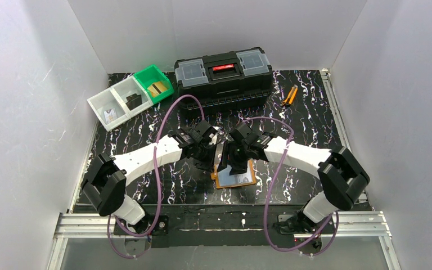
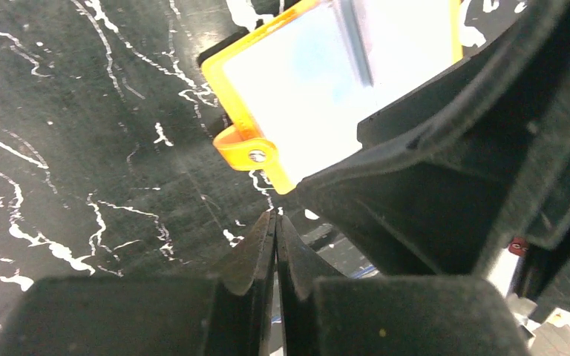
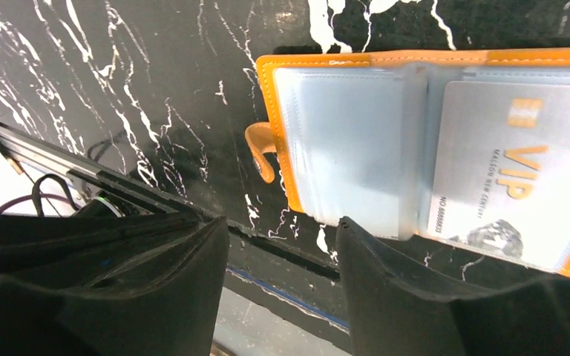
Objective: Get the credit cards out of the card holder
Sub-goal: Remove the credit card from the card holder.
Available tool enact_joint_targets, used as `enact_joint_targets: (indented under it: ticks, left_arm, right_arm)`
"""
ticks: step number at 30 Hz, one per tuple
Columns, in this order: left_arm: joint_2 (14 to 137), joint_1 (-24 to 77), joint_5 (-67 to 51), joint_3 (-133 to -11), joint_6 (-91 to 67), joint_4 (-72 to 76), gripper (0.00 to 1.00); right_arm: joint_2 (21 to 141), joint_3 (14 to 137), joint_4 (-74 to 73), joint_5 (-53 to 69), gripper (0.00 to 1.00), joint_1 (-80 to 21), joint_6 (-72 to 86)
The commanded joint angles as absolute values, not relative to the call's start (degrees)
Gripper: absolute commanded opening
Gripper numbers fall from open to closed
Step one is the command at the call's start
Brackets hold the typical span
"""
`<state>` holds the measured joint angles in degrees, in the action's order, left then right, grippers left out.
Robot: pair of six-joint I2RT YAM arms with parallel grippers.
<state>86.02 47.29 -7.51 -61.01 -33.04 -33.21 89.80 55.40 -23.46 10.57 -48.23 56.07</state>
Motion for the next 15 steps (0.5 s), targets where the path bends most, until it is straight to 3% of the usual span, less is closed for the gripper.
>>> enact_joint_targets:
  ticks: [1, 6, 12, 15]
  left_arm:
    - [85.92, 46.95, -13.18, -63.39, -33.80, -32.13, 0.05]
    - [89.61, 47.58, -19.56, -64.89, -36.85, -27.02, 0.13]
    - [95.99, 48.33, -26.24, -67.13, -43.15, -17.58, 0.27]
    - [99.67, 48.58, -26.92, -68.02, -45.58, -14.79, 0.28]
  right_arm:
    - [84.40, 54.57, -26.57, 7.12, 0.65, -47.06, 55.44]
    - [78.40, 48.78, -27.42, 6.58, 0.66, -42.15, 55.48]
    - [73.54, 44.08, -29.03, 6.05, 0.50, -37.72, 53.91]
    - [73.19, 43.04, -29.41, 5.94, 0.43, -36.65, 52.84]
